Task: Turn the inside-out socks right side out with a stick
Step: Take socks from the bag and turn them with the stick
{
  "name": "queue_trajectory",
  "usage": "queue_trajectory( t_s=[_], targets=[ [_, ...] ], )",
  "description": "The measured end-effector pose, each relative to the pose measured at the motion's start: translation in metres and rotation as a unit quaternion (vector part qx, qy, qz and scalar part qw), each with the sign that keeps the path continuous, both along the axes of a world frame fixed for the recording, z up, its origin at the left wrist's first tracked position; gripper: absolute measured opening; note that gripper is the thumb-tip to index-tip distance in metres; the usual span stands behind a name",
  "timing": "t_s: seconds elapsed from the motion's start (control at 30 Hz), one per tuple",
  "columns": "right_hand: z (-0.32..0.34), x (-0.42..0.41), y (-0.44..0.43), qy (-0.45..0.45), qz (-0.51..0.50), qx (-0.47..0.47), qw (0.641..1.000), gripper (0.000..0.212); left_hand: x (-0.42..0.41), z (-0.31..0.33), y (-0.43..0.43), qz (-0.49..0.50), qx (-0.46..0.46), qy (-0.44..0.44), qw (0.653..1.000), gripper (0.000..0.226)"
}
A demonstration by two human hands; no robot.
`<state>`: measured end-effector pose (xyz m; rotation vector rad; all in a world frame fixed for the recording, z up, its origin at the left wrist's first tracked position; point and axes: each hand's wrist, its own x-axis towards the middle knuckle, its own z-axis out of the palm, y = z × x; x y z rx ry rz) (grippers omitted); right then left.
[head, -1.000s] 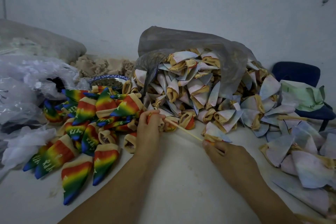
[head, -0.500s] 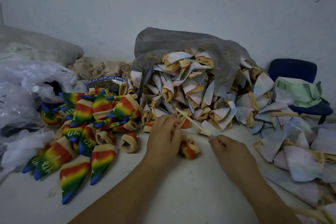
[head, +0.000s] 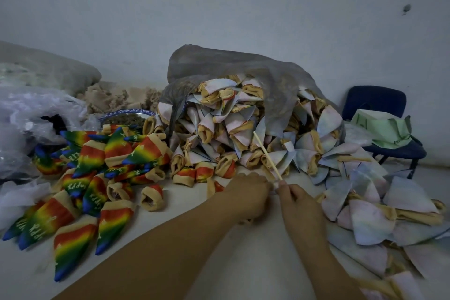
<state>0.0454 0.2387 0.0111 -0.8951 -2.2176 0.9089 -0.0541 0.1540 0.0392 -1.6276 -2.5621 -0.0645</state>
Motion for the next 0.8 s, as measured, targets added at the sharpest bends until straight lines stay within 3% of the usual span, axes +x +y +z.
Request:
queue_trajectory(
  t_s=[0.17, 0.27, 0.43, 0.5, 0.6, 0.73, 0.8],
  targets=[
    [0.002, 0.001, -0.003, 0.016, -0.006, -0.030, 0.999, 0.037, -0.010, -0.003, -0.002, 0.036, -0.013, -0.006, 0.999, 0.035],
    [0.003, 0.003, -0.004, 0.026, 0.007, -0.037, 0.999, 0.039, -0.016, 0.001, -0.006, 0.055, -0.017, -0.026, 0.998, 0.021],
    [0.002, 0.001, -0.011, 0.038, 0.036, -0.048, 0.997, 0.039, -0.020, 0.000, -0.025, 0.037, 0.139, -0.028, 0.989, 0.026],
    [0.003, -0.001, -0.013, 0.037, 0.048, -0.045, 0.997, 0.036, -0.016, 0.004, -0.035, 0.036, 0.283, -0.065, 0.956, 0.021],
    [0.007, -0.001, -0.019, 0.061, 0.090, -0.053, 0.993, 0.025, -0.002, 0.008, -0.049, 0.080, 0.436, -0.198, 0.874, 0.020],
    [0.011, -0.006, -0.027, 0.091, 0.160, -0.053, 0.981, 0.008, 0.012, -0.006, -0.053, 0.120, 0.492, -0.331, 0.796, 0.026],
    [0.009, -0.009, -0.026, 0.110, 0.187, -0.056, 0.975, 0.021, 0.015, -0.007, -0.051, 0.117, 0.505, -0.367, 0.772, 0.025]
  ],
)
